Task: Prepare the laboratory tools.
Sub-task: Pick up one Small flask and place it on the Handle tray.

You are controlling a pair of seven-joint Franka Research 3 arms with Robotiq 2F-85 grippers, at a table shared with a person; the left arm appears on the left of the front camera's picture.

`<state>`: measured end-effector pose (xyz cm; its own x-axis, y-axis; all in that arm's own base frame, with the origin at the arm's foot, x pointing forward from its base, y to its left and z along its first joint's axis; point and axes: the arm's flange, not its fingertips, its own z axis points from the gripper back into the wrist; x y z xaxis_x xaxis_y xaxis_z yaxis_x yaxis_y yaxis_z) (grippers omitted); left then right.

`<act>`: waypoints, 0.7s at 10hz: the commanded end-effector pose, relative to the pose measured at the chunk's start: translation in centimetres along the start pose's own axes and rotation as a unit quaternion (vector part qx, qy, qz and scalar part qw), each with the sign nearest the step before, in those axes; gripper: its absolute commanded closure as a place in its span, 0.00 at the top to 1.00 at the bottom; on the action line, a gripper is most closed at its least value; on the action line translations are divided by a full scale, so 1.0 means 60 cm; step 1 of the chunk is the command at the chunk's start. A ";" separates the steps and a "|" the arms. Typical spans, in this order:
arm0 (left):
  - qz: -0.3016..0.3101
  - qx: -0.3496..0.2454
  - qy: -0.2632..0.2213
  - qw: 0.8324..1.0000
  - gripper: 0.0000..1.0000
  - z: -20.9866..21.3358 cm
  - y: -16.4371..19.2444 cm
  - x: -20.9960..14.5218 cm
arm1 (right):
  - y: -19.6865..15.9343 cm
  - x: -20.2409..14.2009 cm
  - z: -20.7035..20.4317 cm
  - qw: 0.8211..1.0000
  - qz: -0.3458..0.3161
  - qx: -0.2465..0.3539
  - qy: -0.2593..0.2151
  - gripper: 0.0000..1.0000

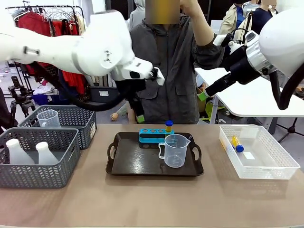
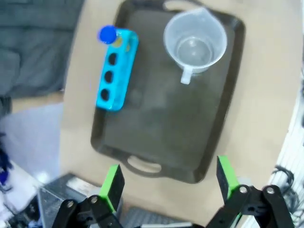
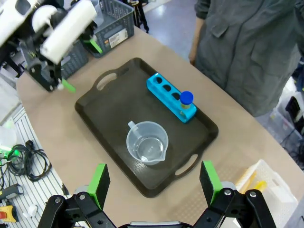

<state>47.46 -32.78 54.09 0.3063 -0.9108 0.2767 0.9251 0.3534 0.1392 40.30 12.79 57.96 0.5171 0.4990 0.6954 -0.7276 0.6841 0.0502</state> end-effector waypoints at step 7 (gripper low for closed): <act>0.315 0.085 0.016 0.945 1.00 0.097 0.067 -0.266 | 0.000 0.001 0.001 1.000 -0.004 0.004 -0.003 1.00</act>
<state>46.11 -16.11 56.22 0.7697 -0.5532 0.3185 0.5611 0.8243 0.0757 40.31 12.78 57.95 0.5175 0.4989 0.6952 -0.7273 0.6845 0.0501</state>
